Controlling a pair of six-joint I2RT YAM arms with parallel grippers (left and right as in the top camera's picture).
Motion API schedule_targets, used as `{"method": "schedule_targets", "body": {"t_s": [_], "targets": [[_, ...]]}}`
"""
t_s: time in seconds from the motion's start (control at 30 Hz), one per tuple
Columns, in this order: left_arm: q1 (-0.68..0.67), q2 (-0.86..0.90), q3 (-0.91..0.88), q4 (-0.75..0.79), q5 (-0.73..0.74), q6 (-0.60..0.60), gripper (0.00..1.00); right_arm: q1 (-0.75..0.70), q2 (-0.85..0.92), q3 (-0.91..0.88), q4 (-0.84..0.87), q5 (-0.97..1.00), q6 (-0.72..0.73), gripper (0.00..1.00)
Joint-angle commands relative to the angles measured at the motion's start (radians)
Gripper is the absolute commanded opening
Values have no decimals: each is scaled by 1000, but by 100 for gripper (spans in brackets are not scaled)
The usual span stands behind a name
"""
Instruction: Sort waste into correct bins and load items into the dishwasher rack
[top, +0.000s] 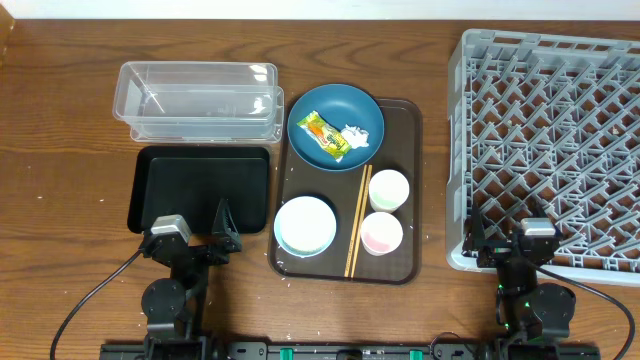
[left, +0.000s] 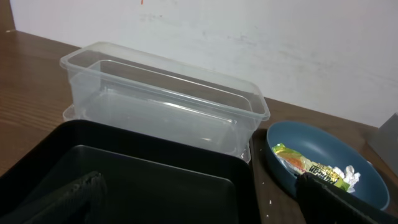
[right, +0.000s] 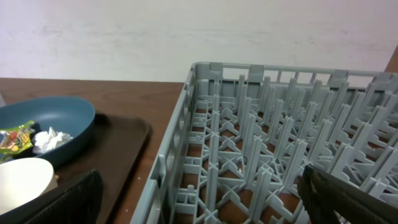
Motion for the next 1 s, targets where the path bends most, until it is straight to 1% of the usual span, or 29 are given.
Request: {"method": "schedule_targets", "body": {"t_s": [0.0,0.07,0.1,0.17,0.3,0.4,0.57,0.7,0.83,0.9,0.97], "targets": [[5,12,-21,-25,15,-34,100,12,3,-1,5,-8,80,99],[5,23,-11,-40,24,-92,100,12,3,-1,2,-9,129,99],[5,32,-4,-47,42,-101,100,12,3,-1,-4,-9,145,99],[5,60,19,-69,70,-108,100,12,3,2,-4,-9,166,99],[5,154,104,-117,79,-110,100,12,6,28,-26,-8,167,99],[5,266,204,-179,80,-110,100,12,9,65,-85,-8,167,99],[5,485,402,-340,117,-103,100,12,51,167,-264,-8,168,99],[4,657,577,-532,120,-102,100,12,134,282,-412,-8,168,99],[4,795,728,-705,119,-102,100,12,271,400,-529,-8,168,99],[4,838,776,-763,119,-103,100,12,349,447,-557,-8,168,99],[4,864,792,-782,120,-104,100,12,438,499,-586,-5,167,99]]}}
